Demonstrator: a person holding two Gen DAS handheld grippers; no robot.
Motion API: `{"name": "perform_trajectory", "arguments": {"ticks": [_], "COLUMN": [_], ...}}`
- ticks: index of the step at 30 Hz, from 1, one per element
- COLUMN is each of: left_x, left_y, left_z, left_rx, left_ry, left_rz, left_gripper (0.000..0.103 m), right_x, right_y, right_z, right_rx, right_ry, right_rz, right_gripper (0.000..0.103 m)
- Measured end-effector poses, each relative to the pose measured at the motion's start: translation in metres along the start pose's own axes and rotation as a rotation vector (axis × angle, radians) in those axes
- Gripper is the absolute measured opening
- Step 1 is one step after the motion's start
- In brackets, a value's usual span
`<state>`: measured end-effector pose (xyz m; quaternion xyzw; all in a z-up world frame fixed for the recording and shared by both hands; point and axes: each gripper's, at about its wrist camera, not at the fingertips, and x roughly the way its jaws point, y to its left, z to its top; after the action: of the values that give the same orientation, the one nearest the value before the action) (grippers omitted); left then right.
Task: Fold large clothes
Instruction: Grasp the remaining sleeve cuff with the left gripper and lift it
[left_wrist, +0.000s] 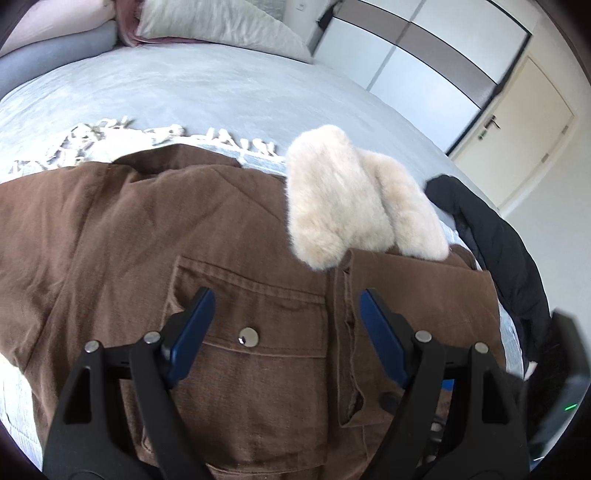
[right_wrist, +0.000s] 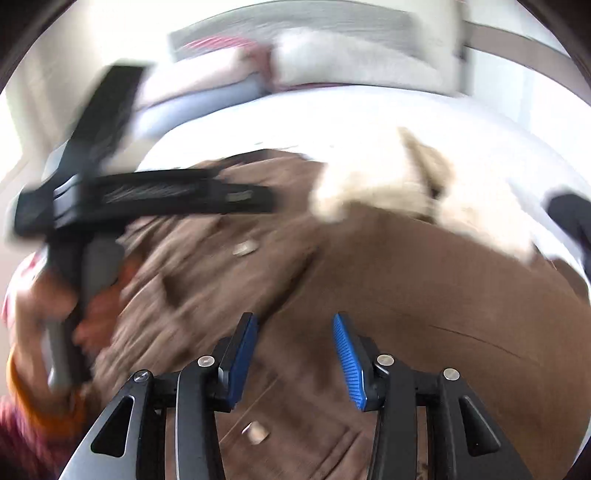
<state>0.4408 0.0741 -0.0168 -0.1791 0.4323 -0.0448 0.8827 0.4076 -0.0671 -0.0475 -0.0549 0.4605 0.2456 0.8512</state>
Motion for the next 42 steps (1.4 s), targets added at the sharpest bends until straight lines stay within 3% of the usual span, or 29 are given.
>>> {"name": "perform_trajectory", "arguments": {"ticks": [2,6,8,9,11,16,19,24,28,32,35,38,40,41,42], "left_x": [-0.005,-0.026,-0.046,-0.059,-0.076,-0.101,-0.108,-0.117,-0.123,-0.124,-0.122,-0.121,-0.119,-0.119,-0.121], "left_y": [0.004,0.019,0.034,0.046,0.072,0.165,0.218,0.282,0.319,0.338,0.351,0.364,0.37,0.371,0.369], "left_z": [-0.001,-0.001,-0.004,-0.007,-0.01,-0.025,-0.037,-0.06,-0.078,-0.078,-0.077,-0.079,-0.077,-0.074,-0.072], "left_rx": [-0.053,-0.081,-0.091,-0.098,-0.131,-0.336,-0.463,-0.631,-0.749,-0.796,-0.828,-0.877,-0.896,-0.895,-0.885], "left_ry": [0.001,0.04,0.016,0.0,-0.024,-0.042,-0.043,-0.078,-0.188,-0.27,-0.326,-0.381,-0.392,-0.385,-0.387], "left_rz": [0.023,0.041,0.097,0.133,0.182,0.277,0.301,0.27,0.158,0.114,0.093,0.086,0.114,0.141,0.151], "left_gripper": [0.081,0.081,0.081,0.081,0.084,0.086,0.086,0.086,0.086,0.083,0.077,0.062,0.039,0.013,0.01], "right_x": [0.027,0.014,0.003,-0.004,-0.017,-0.02,-0.018,-0.029,-0.028,-0.027,-0.028,-0.026,-0.025,-0.025,-0.025], "right_y": [-0.002,0.009,0.008,0.005,0.008,0.021,0.031,0.037,0.036,0.036,0.035,0.034,0.032,0.031,0.03], "right_z": [-0.009,-0.006,-0.005,-0.007,-0.014,-0.013,-0.01,-0.015,-0.014,-0.015,-0.016,-0.017,-0.017,-0.018,-0.018], "right_rx": [0.017,0.025,0.072,0.095,0.126,0.104,0.072,0.053,0.061,0.067,0.071,0.076,0.081,0.085,0.089], "right_ry": [0.074,0.048,0.0,-0.028,-0.076,-0.035,-0.056,-0.075,-0.074,-0.071,-0.071,-0.066,-0.064,-0.063,-0.063], "right_rz": [-0.063,-0.091,-0.045,-0.034,-0.01,0.03,0.041,0.054,0.059,0.066,0.076,0.081,0.08,0.08,0.081], "right_gripper": [0.044,0.048,0.068,0.073,0.08,0.08,0.08,0.08,0.08,0.08,0.08,0.081,0.08,0.08,0.08]}}
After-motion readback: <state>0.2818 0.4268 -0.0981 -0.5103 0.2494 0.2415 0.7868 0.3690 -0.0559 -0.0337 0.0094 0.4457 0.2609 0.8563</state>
